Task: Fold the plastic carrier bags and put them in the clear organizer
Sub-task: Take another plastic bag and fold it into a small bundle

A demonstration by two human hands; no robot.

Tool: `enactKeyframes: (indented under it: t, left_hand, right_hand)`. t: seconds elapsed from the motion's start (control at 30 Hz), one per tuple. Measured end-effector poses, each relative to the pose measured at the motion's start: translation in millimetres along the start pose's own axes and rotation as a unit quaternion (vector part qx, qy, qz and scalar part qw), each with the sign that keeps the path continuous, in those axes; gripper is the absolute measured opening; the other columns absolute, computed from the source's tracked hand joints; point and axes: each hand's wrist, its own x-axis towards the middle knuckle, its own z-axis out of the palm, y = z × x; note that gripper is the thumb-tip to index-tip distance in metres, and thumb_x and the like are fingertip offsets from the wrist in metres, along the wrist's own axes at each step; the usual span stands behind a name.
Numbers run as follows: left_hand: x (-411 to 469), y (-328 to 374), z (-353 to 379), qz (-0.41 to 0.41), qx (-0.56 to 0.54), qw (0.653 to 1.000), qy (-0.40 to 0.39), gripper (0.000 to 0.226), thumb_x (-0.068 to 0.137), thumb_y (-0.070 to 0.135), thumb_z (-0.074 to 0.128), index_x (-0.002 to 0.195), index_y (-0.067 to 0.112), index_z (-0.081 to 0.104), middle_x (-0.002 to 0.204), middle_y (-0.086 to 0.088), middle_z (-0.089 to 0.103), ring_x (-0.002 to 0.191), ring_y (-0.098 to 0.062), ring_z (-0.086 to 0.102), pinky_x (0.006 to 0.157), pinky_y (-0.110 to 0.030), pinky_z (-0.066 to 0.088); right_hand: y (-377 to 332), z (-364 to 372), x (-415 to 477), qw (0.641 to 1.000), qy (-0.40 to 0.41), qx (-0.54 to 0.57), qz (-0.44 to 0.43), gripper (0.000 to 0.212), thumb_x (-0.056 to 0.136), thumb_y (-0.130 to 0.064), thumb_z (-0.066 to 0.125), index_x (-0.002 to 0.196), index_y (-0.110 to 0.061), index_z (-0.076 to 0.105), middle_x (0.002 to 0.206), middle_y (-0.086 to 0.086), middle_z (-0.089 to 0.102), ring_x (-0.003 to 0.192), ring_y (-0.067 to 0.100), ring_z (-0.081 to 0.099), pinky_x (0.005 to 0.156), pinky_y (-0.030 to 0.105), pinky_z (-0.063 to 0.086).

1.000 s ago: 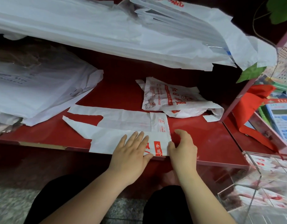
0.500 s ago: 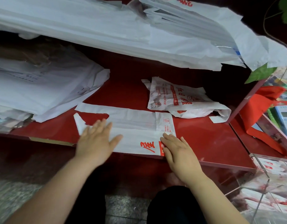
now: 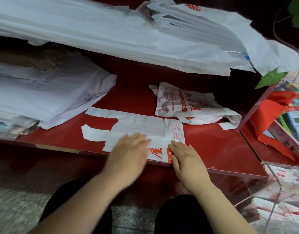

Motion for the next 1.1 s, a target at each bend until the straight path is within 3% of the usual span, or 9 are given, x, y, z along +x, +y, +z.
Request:
enactKeyframes:
  t: [0.1, 0.23, 0.37, 0.5, 0.7, 0.77, 0.87, 0.97, 1.1]
  left_hand:
    - [10.0, 31.5, 24.4, -0.049, -0.067, 0.992, -0.097, 0.044, 0.102, 0.034, 0.019, 0.143, 0.025, 0.033, 0.150, 0.011, 0.028, 0.139, -0.005, 0.018, 0.113, -0.025, 0.004]
    - [21.0, 27.8, 29.7, -0.101, -0.055, 0.989, -0.093, 0.039, 0.099, 0.040, 0.029, 0.130, 0.024, 0.048, 0.133, 0.010, 0.043, 0.125, -0.006, 0.036, 0.112, -0.029, 0.008]
    - [23.1, 34.6, 27.4, -0.112, -0.007, 0.987, -0.114, 0.043, 0.095, 0.046, 0.035, 0.132, 0.026, 0.042, 0.128, 0.007, 0.040, 0.124, -0.011, 0.035, 0.113, -0.038, 0.011]
    - [24.5, 42.3, 31.1, -0.086, 0.008, 0.983, -0.161, 0.045, 0.099, 0.037, 0.027, 0.143, 0.037, 0.024, 0.149, 0.005, 0.016, 0.138, -0.015, 0.011, 0.111, -0.053, 0.001]
    - [27.1, 41.1, 33.2, -0.052, 0.028, 0.978, -0.199, 0.046, 0.100, 0.031, 0.022, 0.144, 0.043, 0.016, 0.156, 0.008, 0.003, 0.143, -0.019, -0.005, 0.108, -0.060, -0.003]
    - [26.7, 40.2, 32.7, -0.050, 0.030, 0.978, -0.198, 0.046, 0.100, 0.031, 0.022, 0.144, 0.043, 0.015, 0.156, 0.009, 0.002, 0.143, -0.018, -0.006, 0.108, -0.060, -0.004]
    - [23.9, 36.0, 31.8, -0.042, 0.031, 0.979, -0.198, 0.047, 0.100, 0.031, 0.022, 0.144, 0.045, 0.014, 0.156, 0.009, 0.001, 0.143, -0.016, -0.007, 0.109, -0.059, -0.005]
    - [20.8, 28.6, 29.8, -0.039, 0.026, 0.980, -0.193, 0.046, 0.100, 0.031, 0.021, 0.143, 0.046, 0.015, 0.156, 0.011, 0.002, 0.143, -0.014, -0.007, 0.109, -0.057, -0.006]
    - [19.2, 25.2, 29.5, -0.048, 0.007, 0.983, -0.180, 0.045, 0.100, 0.030, 0.022, 0.142, 0.046, 0.020, 0.155, 0.013, 0.004, 0.142, -0.011, -0.006, 0.110, -0.055, -0.008]
  right_hand:
    - [2.2, -10.7, 5.2, 0.990, 0.010, 0.136, 0.046, 0.030, 0.090, -0.010, 0.044, 0.109, -0.003, 0.067, 0.115, 0.010, 0.064, 0.112, 0.026, 0.056, 0.098, 0.017, 0.030]
    - [32.2, -28.9, 23.4, 0.941, 0.066, 0.238, 0.231, 0.015, 0.088, -0.013, 0.056, 0.098, -0.012, 0.066, 0.100, 0.002, 0.066, 0.105, 0.026, 0.056, 0.088, 0.028, 0.038]
    - [32.8, -33.4, 43.4, 0.927, -0.082, 0.154, 0.332, 0.027, 0.084, -0.043, 0.058, 0.104, -0.024, 0.063, 0.110, -0.003, 0.062, 0.115, 0.023, 0.048, 0.093, 0.033, 0.026]
    - [24.9, -31.2, 52.7, 0.926, -0.090, 0.165, 0.327, 0.022, 0.083, -0.042, 0.059, 0.080, -0.021, 0.064, 0.088, -0.006, 0.059, 0.109, 0.023, 0.048, 0.083, 0.033, 0.023]
    - [28.7, -27.6, 58.1, 0.890, -0.046, 0.340, 0.300, 0.018, 0.079, -0.020, 0.062, 0.063, -0.027, 0.058, 0.080, -0.011, 0.066, 0.100, 0.019, 0.057, 0.103, 0.043, 0.031]
    - [28.1, -29.3, 59.5, 0.867, -0.035, 0.396, 0.300, 0.017, 0.078, -0.012, 0.065, 0.072, -0.025, 0.057, 0.076, -0.009, 0.065, 0.093, 0.019, 0.060, 0.101, 0.046, 0.036]
    - [25.7, -36.4, 60.9, 0.795, -0.028, 0.520, 0.311, 0.027, 0.080, 0.000, 0.064, 0.099, -0.014, 0.050, 0.090, 0.004, 0.067, 0.081, 0.015, 0.061, 0.083, 0.028, 0.047]
    - [24.8, -41.3, 62.2, 0.740, -0.015, 0.595, 0.313, 0.040, 0.082, 0.004, 0.060, 0.113, -0.011, 0.040, 0.079, 0.002, 0.064, 0.064, 0.012, 0.056, 0.068, 0.022, 0.042]
    - [19.1, -45.0, 58.8, 0.800, -0.102, 0.527, 0.267, 0.045, 0.080, 0.003, 0.063, 0.119, -0.010, 0.045, 0.084, 0.000, 0.064, 0.071, 0.010, 0.059, 0.066, 0.016, 0.047]
